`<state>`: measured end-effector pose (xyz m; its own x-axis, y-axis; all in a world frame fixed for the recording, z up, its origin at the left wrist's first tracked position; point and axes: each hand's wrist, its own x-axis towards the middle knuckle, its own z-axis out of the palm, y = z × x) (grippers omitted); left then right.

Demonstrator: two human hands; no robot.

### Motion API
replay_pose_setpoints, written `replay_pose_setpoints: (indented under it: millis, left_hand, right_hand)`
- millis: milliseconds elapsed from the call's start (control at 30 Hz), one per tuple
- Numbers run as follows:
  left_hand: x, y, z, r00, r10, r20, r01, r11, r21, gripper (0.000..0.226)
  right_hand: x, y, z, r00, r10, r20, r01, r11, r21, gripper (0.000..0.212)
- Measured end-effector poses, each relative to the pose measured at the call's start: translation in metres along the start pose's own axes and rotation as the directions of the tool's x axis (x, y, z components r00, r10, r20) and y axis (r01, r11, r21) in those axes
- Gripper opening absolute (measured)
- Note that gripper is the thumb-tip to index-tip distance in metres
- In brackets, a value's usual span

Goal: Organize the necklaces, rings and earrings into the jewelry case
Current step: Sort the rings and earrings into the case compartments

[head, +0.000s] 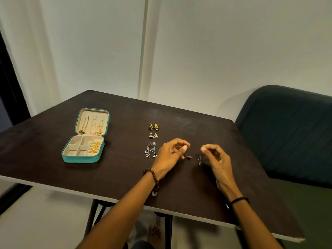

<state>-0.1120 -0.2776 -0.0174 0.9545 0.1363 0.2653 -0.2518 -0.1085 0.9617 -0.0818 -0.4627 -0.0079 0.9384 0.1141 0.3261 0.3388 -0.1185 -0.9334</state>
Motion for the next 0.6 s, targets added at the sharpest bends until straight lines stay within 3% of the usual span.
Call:
replay_pose_setpoints:
  millis: [333, 600]
  left_hand:
    - [-0.051, 0.034, -0.01, 0.985, -0.166, 0.049, 0.173, 0.964, -0.2, 0.02]
    - [-0.09, 0.055, -0.024, 0.962, -0.262, 0.077, 0.269, 0.857, -0.441, 0.022]
  right_hand:
    - [-0.033, -0.018, 0.006, 0.988, 0.098, 0.116, -0.094, 0.995, -0.047, 0.03]
    - [-0.062, -0.039, 0.016, 0.992, 0.045, 0.119, -0.052, 0.997, 0.061, 0.02]
